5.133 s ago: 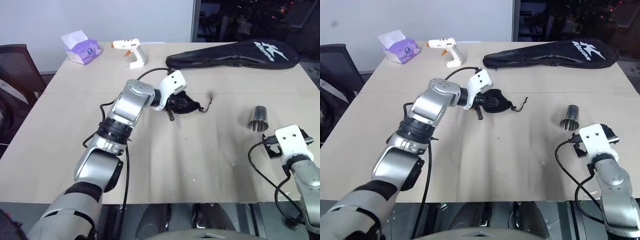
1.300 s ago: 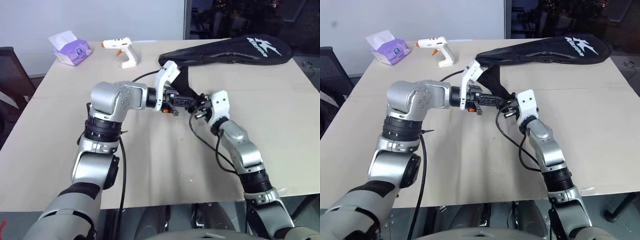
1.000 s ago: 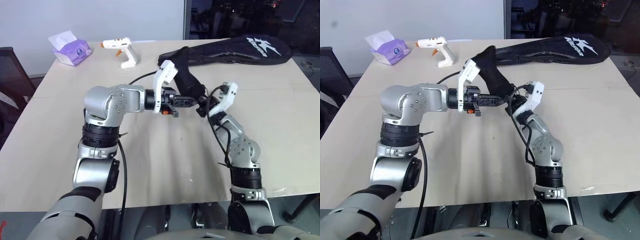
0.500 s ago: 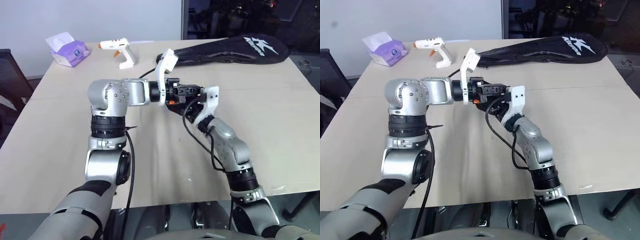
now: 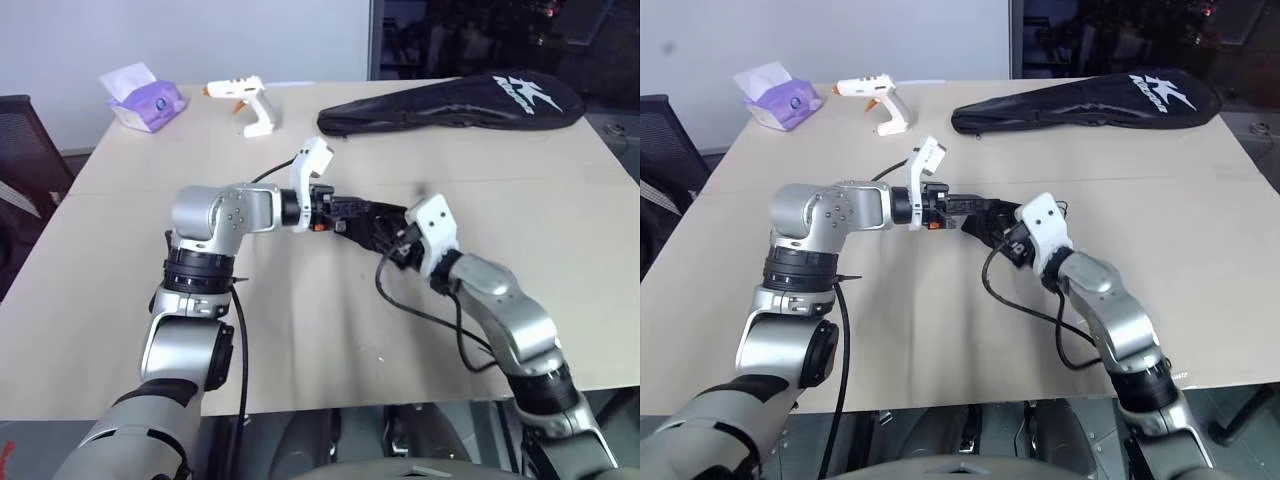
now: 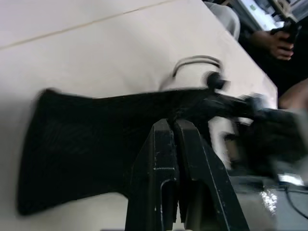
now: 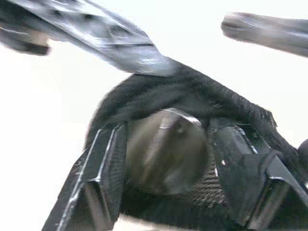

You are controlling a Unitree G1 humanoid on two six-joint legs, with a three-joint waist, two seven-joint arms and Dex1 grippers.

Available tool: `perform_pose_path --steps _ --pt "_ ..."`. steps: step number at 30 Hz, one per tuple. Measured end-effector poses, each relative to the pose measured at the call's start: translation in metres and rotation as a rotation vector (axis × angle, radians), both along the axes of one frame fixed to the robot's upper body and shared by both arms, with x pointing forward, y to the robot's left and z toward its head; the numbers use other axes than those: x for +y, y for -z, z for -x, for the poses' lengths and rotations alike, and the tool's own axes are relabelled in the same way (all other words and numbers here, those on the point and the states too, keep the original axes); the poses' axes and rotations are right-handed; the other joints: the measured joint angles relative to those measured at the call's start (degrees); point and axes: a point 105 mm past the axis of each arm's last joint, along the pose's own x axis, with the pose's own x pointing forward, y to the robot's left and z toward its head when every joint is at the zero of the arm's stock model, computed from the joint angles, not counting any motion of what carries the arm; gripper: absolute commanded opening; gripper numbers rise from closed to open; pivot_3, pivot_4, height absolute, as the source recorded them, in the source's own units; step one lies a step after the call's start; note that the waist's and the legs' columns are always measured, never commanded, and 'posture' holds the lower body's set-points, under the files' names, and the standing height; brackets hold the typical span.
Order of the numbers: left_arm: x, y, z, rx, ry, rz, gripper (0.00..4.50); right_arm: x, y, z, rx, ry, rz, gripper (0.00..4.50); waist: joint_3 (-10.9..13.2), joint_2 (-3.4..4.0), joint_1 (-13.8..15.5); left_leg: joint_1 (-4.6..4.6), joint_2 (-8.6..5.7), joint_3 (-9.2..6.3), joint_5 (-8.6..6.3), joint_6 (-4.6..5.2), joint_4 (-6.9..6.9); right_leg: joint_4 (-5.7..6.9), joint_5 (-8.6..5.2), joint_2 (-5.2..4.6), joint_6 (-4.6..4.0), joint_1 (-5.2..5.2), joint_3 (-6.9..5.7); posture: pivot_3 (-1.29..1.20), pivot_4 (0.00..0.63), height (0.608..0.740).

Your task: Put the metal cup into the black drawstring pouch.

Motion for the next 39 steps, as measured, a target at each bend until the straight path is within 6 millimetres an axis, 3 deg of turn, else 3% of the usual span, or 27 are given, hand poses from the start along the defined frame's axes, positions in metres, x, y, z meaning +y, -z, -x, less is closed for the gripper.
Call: perform_pose_path --steps 4,9,10,11,13,15,18,22,26,27,28,31,33,37,39 --pt "0.008 -0.004 -0.004 -0.067 -0.006 -0.041 0.0 -0.019 -0.005 0.012 0.02 0.024 0.002 2.7 0.0 -0.01 0.56 0.02 -0.03 0.0 0.0 0.01 0.03 -0.02 0.0 0.0 0.0 0.04 0.0 0.0 0.15 0.74" --pt "0.001 -0.006 0.001 -0.095 0.045 -0.055 0.0 -0.028 -0.002 0.01 0.019 0.062 0.045 2.7 0.0 -0.01 0.51 0.01 -0.03 0.02 0.0 0.02 0.02 0.0 -0.01 0.0 0.0 0.03 0.0 0.0 0.15 0.74" --pt "0.001 -0.008 0.001 -0.107 0.052 -0.057 0.0 -0.035 0.0 0.009 0.006 0.082 0.095 3.23 0.0 -0.01 0.55 0.01 -0.03 0.02 0.0 0.02 0.04 -0.01 0.0 0.0 0.0 0.04 0.0 0.0 0.15 0.74" --pt "0.002 -0.009 0.001 -0.111 0.051 -0.059 0.0 -0.038 0.001 0.008 0.002 0.091 0.112 3.37 0.0 -0.01 0.55 0.0 -0.04 0.02 0.0 0.02 0.04 -0.01 0.0 0.0 0.0 0.04 0.0 0.0 0.15 0.74" --pt "0.007 -0.017 0.0 -0.136 0.044 -0.072 0.0 -0.052 0.005 0.004 -0.021 0.146 0.186 4.13 0.01 -0.02 0.54 0.0 -0.04 0.02 0.0 0.03 0.04 -0.01 -0.01 0.01 0.0 0.04 0.0 0.0 0.15 0.74" --pt "0.007 -0.024 -0.001 -0.16 0.048 -0.076 0.0 -0.06 0.015 -0.003 -0.016 0.189 0.24 4.39 0.01 -0.02 0.49 0.01 -0.03 0.03 0.0 0.03 0.03 0.0 -0.01 0.02 0.0 0.04 0.0 0.0 0.15 0.74" --pt "0.007 -0.024 -0.001 -0.166 0.053 -0.081 0.0 -0.058 0.026 -0.009 0.012 0.201 0.235 4.39 0.01 -0.03 0.35 0.02 -0.01 0.03 0.0 0.02 0.03 0.02 -0.01 0.04 -0.01 0.03 0.01 0.0 0.15 0.74" --pt "0.004 -0.025 0.0 -0.172 0.06 -0.081 0.0 -0.04 0.024 -0.034 -0.013 0.199 0.165 4.39 0.02 -0.04 0.14 0.05 -0.03 0.06 0.0 0.03 0.06 0.05 -0.01 0.04 -0.01 0.04 0.04 0.0 0.15 0.74" --pt "0.005 -0.026 0.0 -0.175 0.059 -0.084 0.0 -0.04 0.03 -0.046 -0.029 0.211 0.183 3.28 0.02 -0.04 0.56 -0.02 -0.03 0.02 0.0 0.03 0.04 -0.03 -0.01 0.04 -0.01 0.03 0.0 0.0 0.15 0.74" --pt "0.004 -0.027 0.001 -0.182 0.061 -0.086 0.0 -0.04 0.04 -0.048 -0.022 0.211 0.21 2.62 0.02 -0.04 0.54 -0.03 -0.03 0.03 0.0 0.03 0.04 -0.05 -0.01 0.02 -0.01 0.03 0.0 0.0 0.15 0.74" --pt "0.004 -0.027 0.001 -0.184 0.063 -0.087 0.0 -0.04 0.046 -0.05 -0.016 0.212 0.232 2.27 0.02 -0.04 0.47 -0.03 -0.03 0.04 0.0 0.03 0.04 -0.04 -0.01 0.02 -0.01 0.03 0.01 0.0 0.15 0.74" --pt "0.003 -0.028 0.002 -0.191 0.067 -0.089 0.0 -0.045 0.05 -0.052 -0.031 0.225 0.263 1.17 0.02 -0.04 0.44 -0.02 -0.02 0.03 0.0 0.03 0.04 -0.01 -0.01 0.03 -0.01 0.03 0.01 0.0 0.15 0.74" --pt "0.002 -0.03 0.004 -0.199 0.072 -0.09 0.0 -0.05 0.045 -0.054 -0.067 0.247 0.265 0.2 0.02 -0.04 0.41 -0.02 -0.02 0.03 0.0 0.03 0.04 0.01 -0.01 0.04 -0.01 0.02 0.01 0.0 0.15 0.74" --pt "0.003 -0.027 0.006 -0.191 0.083 -0.087 0.0 -0.062 0.027 -0.055 -0.144 0.312 0.266 0.04 0.02 -0.04 0.38 -0.01 -0.02 0.03 0.0 0.03 0.04 0.02 -0.01 0.03 -0.01 0.02 0.01 0.0 0.15 0.74" --pt "0.003 -0.023 0.008 -0.181 0.098 -0.081 0.0 -0.073 0.009 -0.049 -0.204 0.353 0.268 0.04 0.02 -0.04 0.46 -0.02 -0.02 0.02 0.0 0.03 0.04 0.01 -0.01 0.03 -0.01 0.02 0.01 0.0 0.15 0.74"
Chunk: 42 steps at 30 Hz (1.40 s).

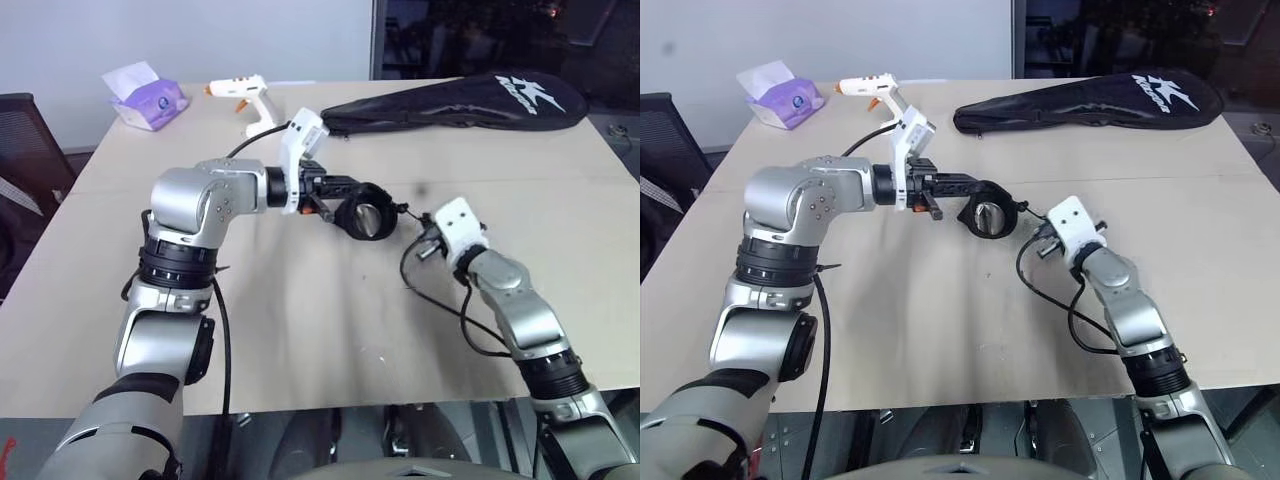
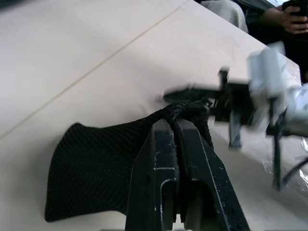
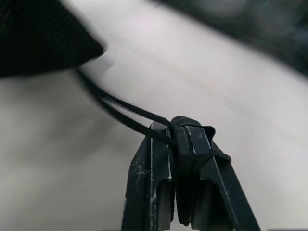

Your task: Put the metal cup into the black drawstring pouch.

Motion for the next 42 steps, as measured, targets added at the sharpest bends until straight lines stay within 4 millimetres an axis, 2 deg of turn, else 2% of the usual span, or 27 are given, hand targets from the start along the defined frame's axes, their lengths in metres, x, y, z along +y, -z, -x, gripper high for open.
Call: perform_pose_path --steps 4,5,7,8,9,12,14,20,24,34,39,42 --pt "-0.009 0.0 0.011 -0.014 0.077 0.056 0.0 -0.009 -0.021 0.012 -0.057 0.019 0.031 0.04 0.0 0.0 0.09 -0.01 0.01 0.01 0.0 0.0 0.0 -0.01 0.0 -0.01 0.0 0.0 0.01 0.0 0.15 0.74" --pt "-0.022 -0.004 0.021 -0.003 0.168 0.114 0.55 -0.014 -0.042 0.024 -0.096 0.02 0.077 0.0 0.0 0.01 0.22 -0.04 0.0 0.0 0.0 0.0 0.01 -0.01 0.0 -0.01 0.0 0.0 0.0 0.0 0.15 0.74" --pt "-0.025 -0.007 0.023 -0.002 0.196 0.13 0.85 -0.017 -0.052 0.029 -0.121 0.025 0.095 0.0 0.0 0.0 0.29 -0.03 0.0 -0.01 0.0 0.0 0.04 -0.01 0.0 0.0 0.0 0.01 -0.01 0.0 0.15 0.74" --pt "-0.03 -0.011 0.024 -0.016 0.217 0.141 1.52 -0.022 -0.063 0.034 -0.141 0.035 0.116 0.0 0.0 0.0 0.26 0.0 0.0 -0.01 0.0 0.0 0.04 0.0 0.0 0.01 0.0 0.04 -0.01 0.0 0.15 0.74" --pt "-0.041 -0.02 0.022 -0.074 0.247 0.149 1.68 -0.028 -0.075 0.043 -0.148 0.051 0.147 0.0 0.0 0.0 0.41 -0.01 -0.02 -0.01 0.0 0.01 0.05 -0.01 0.0 0.01 0.0 0.05 -0.03 0.0 0.15 0.74" --pt "-0.064 -0.023 0.023 -0.145 0.323 0.139 1.68 -0.026 -0.088 0.052 -0.159 0.046 0.165 0.0 -0.01 0.0 0.36 0.0 -0.03 0.01 0.0 0.01 0.05 0.0 0.0 0.01 0.0 0.06 -0.01 0.0 0.15 0.74" --pt "-0.086 -0.017 0.028 -0.151 0.411 0.139 1.68 -0.024 -0.097 0.058 -0.161 0.047 0.179 0.0 -0.01 0.0 0.11 0.0 -0.02 0.02 0.0 0.01 0.04 0.0 0.0 0.01 0.0 0.05 0.0 0.0 0.15 0.74" --pt "-0.111 -0.01 0.026 -0.182 0.48 0.129 1.68 -0.026 -0.099 0.061 -0.12 0.073 0.181 0.0 -0.01 0.0 0.04 0.0 -0.02 0.02 0.0 0.03 0.03 0.01 -0.01 0.03 -0.01 0.05 0.0 0.0 0.15 0.74" --pt "-0.119 0.001 0.023 -0.187 0.484 0.105 1.68 -0.025 -0.1 0.064 -0.115 0.072 0.179 0.0 0.0 -0.01 0.13 -0.03 -0.02 0.01 -0.01 0.04 0.03 -0.03 -0.01 0.02 -0.01 0.05 0.0 0.0 0.15 0.74" --pt "-0.135 0.007 0.026 -0.241 0.514 0.092 1.68 -0.021 -0.106 0.068 -0.117 0.064 0.179 0.0 0.0 -0.01 0.16 -0.03 -0.02 0.01 -0.01 0.04 0.03 -0.02 -0.01 0.02 -0.01 0.05 0.0 0.0 0.15 0.74" --pt "-0.144 0.021 0.025 -0.245 0.509 0.057 1.68 -0.021 -0.105 0.068 -0.105 0.064 0.175 0.0 0.0 0.0 0.11 -0.02 -0.02 0.01 -0.01 0.04 0.03 -0.02 -0.01 0.02 -0.01 0.04 -0.01 0.0 0.15 0.74" --pt "-0.145 0.024 0.023 -0.246 0.5 0.052 0.91 -0.021 -0.105 0.069 -0.098 0.063 0.178 0.0 0.0 -0.01 0.12 -0.02 -0.02 0.01 -0.01 0.04 0.03 -0.01 -0.01 0.02 -0.01 0.04 -0.01 0.0 0.15 0.74"
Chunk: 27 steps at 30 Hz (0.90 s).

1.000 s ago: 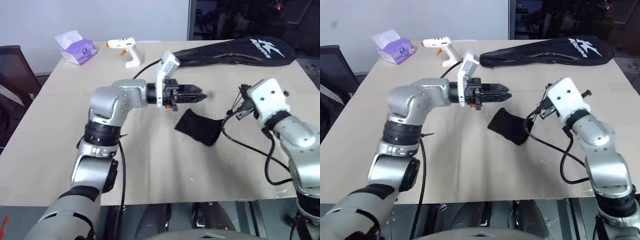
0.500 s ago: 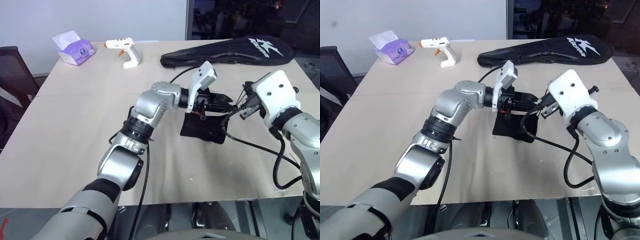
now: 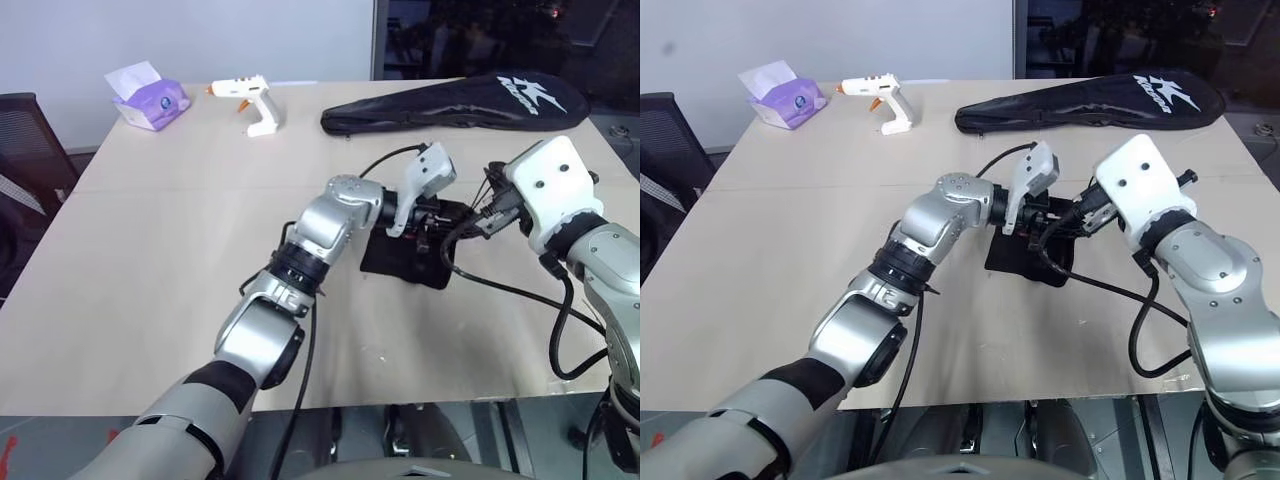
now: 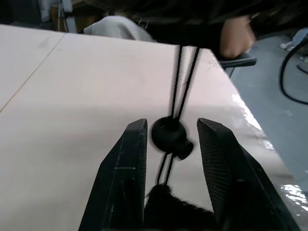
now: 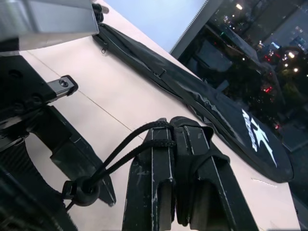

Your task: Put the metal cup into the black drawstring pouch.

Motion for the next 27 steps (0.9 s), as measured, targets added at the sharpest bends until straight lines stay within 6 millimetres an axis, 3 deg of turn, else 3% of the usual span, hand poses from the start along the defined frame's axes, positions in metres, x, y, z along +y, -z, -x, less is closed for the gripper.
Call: perform_pose_path --steps 2,11,14,19,21,27 --pt "0.0 0.001 0.0 0.007 -0.001 0.001 0.17 0.001 0.0 0.001 0.0 -0.004 -0.001 0.0 0.0 0.0 0.01 0.0 0.0 0.0 0.0 0.0 0.0 0.0 0.0 0.0 0.0 0.0 0.0 0.0 0.15 0.74" --pt "0.0 -0.007 -0.005 0.019 -0.027 0.028 0.19 -0.009 0.006 0.001 0.024 0.039 -0.019 0.0 0.0 0.0 0.06 -0.01 0.0 0.0 0.0 0.0 0.0 0.0 0.0 0.0 0.0 0.0 0.0 0.0 0.15 0.74" --pt "0.004 0.003 -0.004 0.021 -0.031 -0.016 0.19 -0.032 -0.001 -0.003 0.002 0.131 -0.097 0.0 -0.01 0.02 -0.03 0.01 0.0 0.02 0.0 0.0 -0.01 0.01 0.0 0.0 0.0 0.01 0.01 0.0 0.15 0.74" --pt "0.022 0.052 -0.001 0.081 -0.064 -0.154 0.19 -0.086 -0.002 -0.013 0.01 0.343 -0.207 0.0 -0.02 0.04 0.01 0.03 0.0 0.01 0.0 0.0 -0.02 0.04 0.0 0.0 0.0 0.0 0.02 0.0 0.15 0.74" --pt "0.021 0.052 0.004 0.054 -0.047 -0.172 0.19 -0.102 0.011 -0.019 0.07 0.393 -0.255 0.0 -0.02 0.04 0.07 0.02 0.0 0.04 0.0 0.0 -0.02 0.04 0.0 -0.01 0.0 0.0 0.03 0.0 0.15 0.74" --pt "0.021 0.054 0.004 0.012 -0.063 -0.208 0.19 -0.117 0.026 -0.025 0.128 0.422 -0.31 0.0 -0.03 0.05 0.1 0.02 0.0 0.04 0.0 0.01 -0.02 0.05 0.0 0.0 0.0 0.01 0.03 0.0 0.15 0.74"
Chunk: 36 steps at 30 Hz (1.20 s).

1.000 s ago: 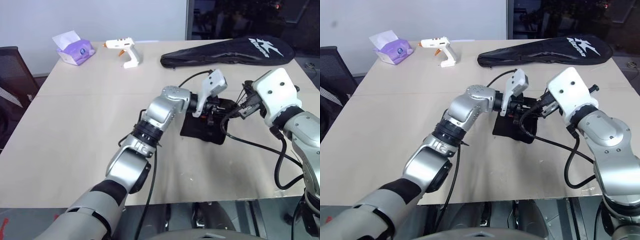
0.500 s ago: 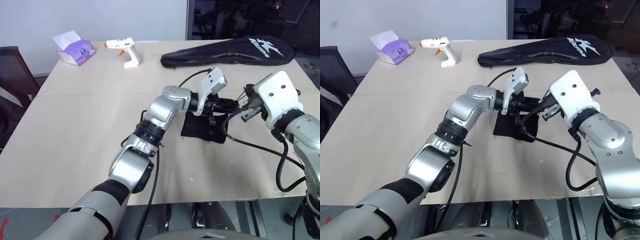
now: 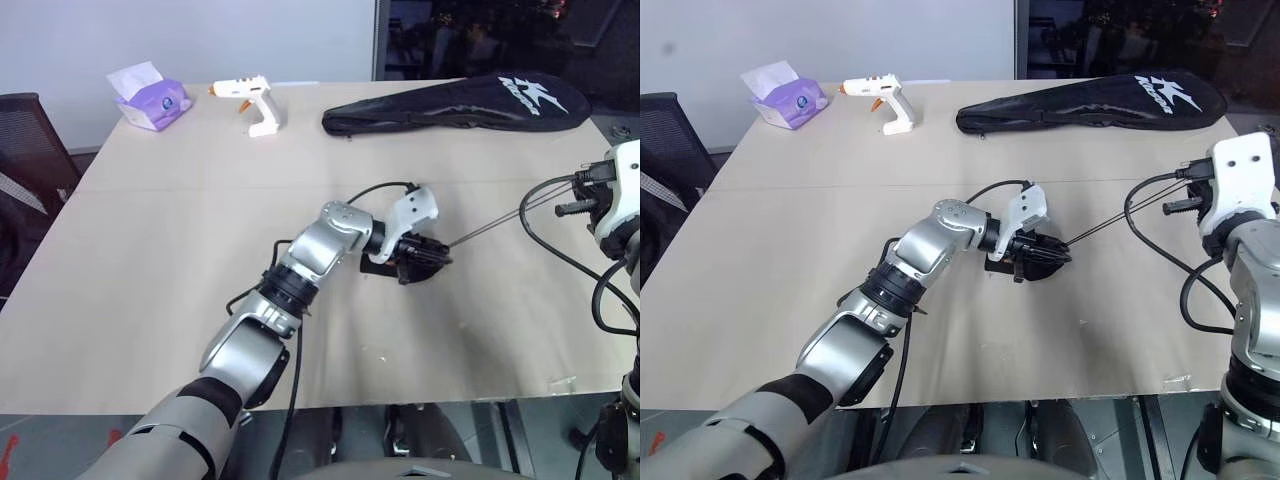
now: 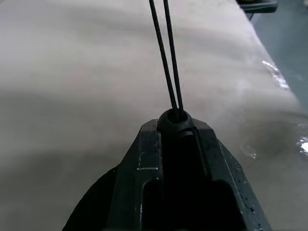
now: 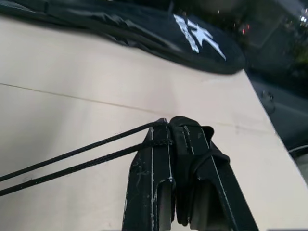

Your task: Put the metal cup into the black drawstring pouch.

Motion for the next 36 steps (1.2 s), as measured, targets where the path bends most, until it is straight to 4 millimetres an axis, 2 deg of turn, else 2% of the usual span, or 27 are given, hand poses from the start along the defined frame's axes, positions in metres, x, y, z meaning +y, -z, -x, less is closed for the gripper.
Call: perform_pose_path --steps 2,3,6,7,11,13,17,21,22,25,26,30,33,36 --pt "0.002 0.0 -0.001 -0.009 -0.01 0.003 0.19 -0.004 0.012 0.003 0.031 -0.006 -0.015 0.0 0.0 0.0 0.0 0.0 0.0 0.01 0.0 0.01 -0.01 0.01 0.0 0.0 0.0 0.0 0.0 0.0 0.15 0.74" --pt "0.004 -0.001 -0.005 -0.016 -0.048 0.043 0.19 -0.007 0.027 0.01 0.079 -0.023 -0.028 0.0 -0.01 0.0 0.04 0.0 0.01 0.01 -0.02 0.03 -0.01 0.0 0.0 0.0 0.0 0.02 0.0 0.0 0.15 0.74" --pt "0.008 -0.008 -0.013 0.067 -0.124 0.142 0.19 -0.004 0.052 0.02 0.161 -0.076 -0.041 0.81 0.0 -0.01 0.0 -0.02 0.01 0.02 -0.11 0.2 0.02 0.02 0.0 0.0 0.01 0.01 0.01 0.0 0.15 0.74" --pt "0.011 -0.017 -0.017 0.073 -0.15 0.198 0.19 0.0 0.067 0.028 0.197 -0.102 -0.054 1.25 0.0 0.0 -0.1 0.0 0.02 0.03 -0.11 0.2 0.02 0.04 0.0 0.01 0.01 0.01 0.01 0.0 0.15 0.74" --pt "0.016 -0.038 -0.023 0.045 -0.194 0.299 0.19 -0.001 0.085 0.042 0.235 -0.104 -0.044 2.89 -0.01 0.01 0.03 0.01 0.02 0.05 -0.09 0.16 0.03 0.05 0.0 0.01 0.01 0.02 0.03 0.0 0.15 0.74" --pt "0.021 -0.048 -0.025 0.022 -0.217 0.332 0.19 0.002 0.091 0.053 0.233 -0.113 -0.056 3.92 -0.01 0.02 0.1 0.01 0.02 0.04 -0.06 0.11 0.02 0.05 0.0 0.01 0.02 0.02 0.03 0.0 0.15 0.74" --pt "0.029 -0.051 -0.027 -0.003 -0.235 0.328 0.19 0.011 0.09 0.07 0.22 -0.173 -0.075 3.92 -0.02 0.03 -0.1 0.06 0.02 0.08 -0.03 0.05 0.02 0.04 0.0 0.01 0.02 0.05 0.06 0.0 0.15 0.74" --pt "0.028 -0.048 -0.021 -0.005 -0.193 0.311 0.19 0.008 0.081 0.072 0.176 -0.172 -0.042 3.92 -0.02 0.02 -0.01 0.11 0.01 0.07 -0.02 0.04 0.04 0.05 0.0 0.01 0.02 0.09 0.05 0.0 0.15 0.74" --pt "0.027 -0.046 -0.02 0.001 -0.18 0.305 1.21 0.009 0.078 0.072 0.161 -0.173 -0.036 3.99 -0.02 0.02 -0.01 0.11 0.01 0.06 -0.02 0.04 0.03 0.05 0.0 0.02 0.02 0.09 0.05 0.0 0.15 0.74" --pt "0.025 -0.045 -0.017 0.012 -0.161 0.302 2.41 0.009 0.07 0.069 0.122 -0.179 -0.029 3.99 -0.02 0.02 -0.04 0.11 0.01 0.06 -0.02 0.04 0.03 0.04 0.0 0.02 0.03 0.08 0.05 0.0 0.15 0.74" --pt "0.025 -0.044 -0.016 0.019 -0.158 0.299 2.65 0.009 0.068 0.068 0.111 -0.179 -0.027 3.99 -0.02 0.02 -0.02 0.11 0.01 0.06 -0.02 0.04 0.03 0.04 0.0 0.02 0.02 0.09 0.05 0.0 0.15 0.74" --pt "0.025 -0.041 -0.015 0.056 -0.155 0.282 2.65 0.011 0.058 0.065 0.065 -0.195 0.002 3.99 -0.01 0.02 -0.03 0.11 0.01 0.06 -0.02 0.04 0.04 0.04 0.0 0.02 0.03 0.09 0.05 0.0 0.15 0.74" --pt "0.024 -0.041 -0.015 0.05 -0.153 0.285 2.65 0.027 0.045 0.056 0.0 -0.266 0.02 3.99 -0.02 0.02 -0.14 0.13 0.01 0.07 -0.02 0.03 0.04 0.06 0.0 0.03 0.02 0.09 0.06 0.0 0.15 0.74" --pt "0.027 -0.038 -0.019 0.037 -0.181 0.272 2.65 0.041 0.044 0.046 0.014 -0.335 0.109 3.99 -0.02 0.02 -0.17 0.14 -0.01 0.11 -0.01 0.04 0.04 0.05 0.0 0.03 0.03 0.09 0.09 0.0 0.15 0.74"
